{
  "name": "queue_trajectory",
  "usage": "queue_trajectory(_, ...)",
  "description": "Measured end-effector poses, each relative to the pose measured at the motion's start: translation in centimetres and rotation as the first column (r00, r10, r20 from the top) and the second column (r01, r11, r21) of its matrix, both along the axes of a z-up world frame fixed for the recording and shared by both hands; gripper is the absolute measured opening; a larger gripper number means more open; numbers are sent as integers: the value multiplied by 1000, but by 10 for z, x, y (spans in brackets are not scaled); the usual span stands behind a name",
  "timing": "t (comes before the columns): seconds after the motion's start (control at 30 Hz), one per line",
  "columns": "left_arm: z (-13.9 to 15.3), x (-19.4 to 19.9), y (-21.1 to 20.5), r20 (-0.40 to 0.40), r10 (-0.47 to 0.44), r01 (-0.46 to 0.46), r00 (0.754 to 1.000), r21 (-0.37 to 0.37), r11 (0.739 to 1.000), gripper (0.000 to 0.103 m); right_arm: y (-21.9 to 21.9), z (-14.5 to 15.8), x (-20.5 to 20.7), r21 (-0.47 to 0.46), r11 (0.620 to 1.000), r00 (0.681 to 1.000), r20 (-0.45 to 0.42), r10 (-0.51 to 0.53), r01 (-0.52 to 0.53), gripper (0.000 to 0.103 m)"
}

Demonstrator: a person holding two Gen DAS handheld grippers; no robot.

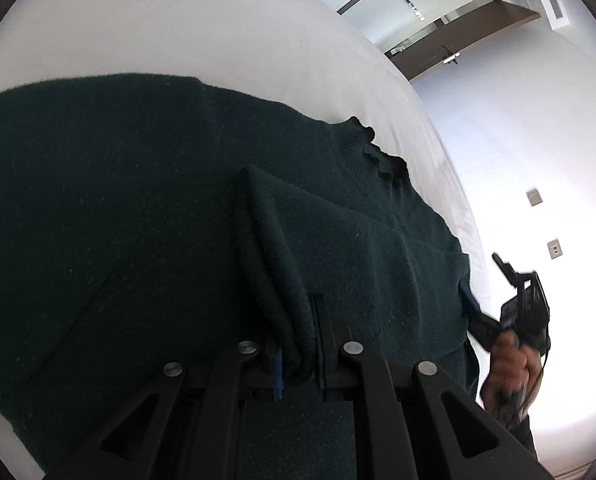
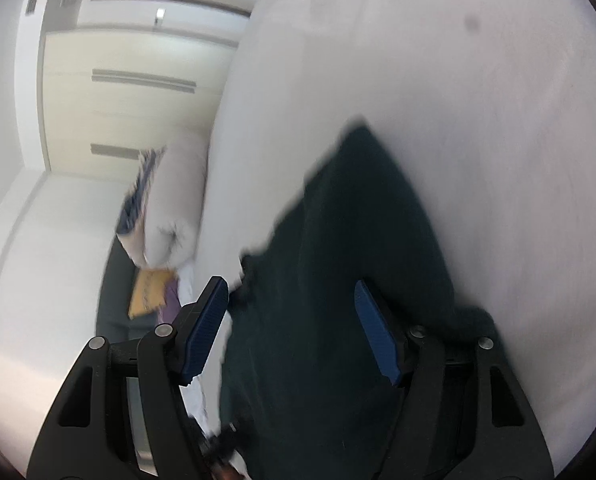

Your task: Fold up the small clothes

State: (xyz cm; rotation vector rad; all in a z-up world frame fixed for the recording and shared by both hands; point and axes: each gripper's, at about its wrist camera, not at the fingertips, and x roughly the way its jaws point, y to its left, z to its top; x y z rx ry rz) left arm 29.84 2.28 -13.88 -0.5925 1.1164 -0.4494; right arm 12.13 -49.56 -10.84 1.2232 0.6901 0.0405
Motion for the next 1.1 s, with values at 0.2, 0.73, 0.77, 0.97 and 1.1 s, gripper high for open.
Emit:
queue_trajectory(0.2, -7, 3, 10, 8, 9, -9, 1000, -54, 998, 12, -31, 4, 25, -51, 997, 997, -50, -64, 62, 69)
queue_trajectory(0.73, 54, -90, 119, 144, 270, -263, 952, -71, 962, 88, 47, 59, -102, -430, 881, 980, -109, 168, -198, 69)
queue_trajectory(0.77, 54, -105, 143, 133, 332, -318, 934, -117, 941, 88, 53, 64, -113, -426, 882, 980, -100, 174, -201, 69)
queue_trajectory(0.97, 29, -209, 289, -44, 741, -704, 671, -353, 617, 88, 92, 85, -154, -345, 910, 972, -52, 227, -231, 69)
queue_trajectory(1.1, 3, -247, 326, -179, 836, -802, 519, -441, 404, 88, 132, 96, -158, -305, 915, 964, -34, 265, -262, 69)
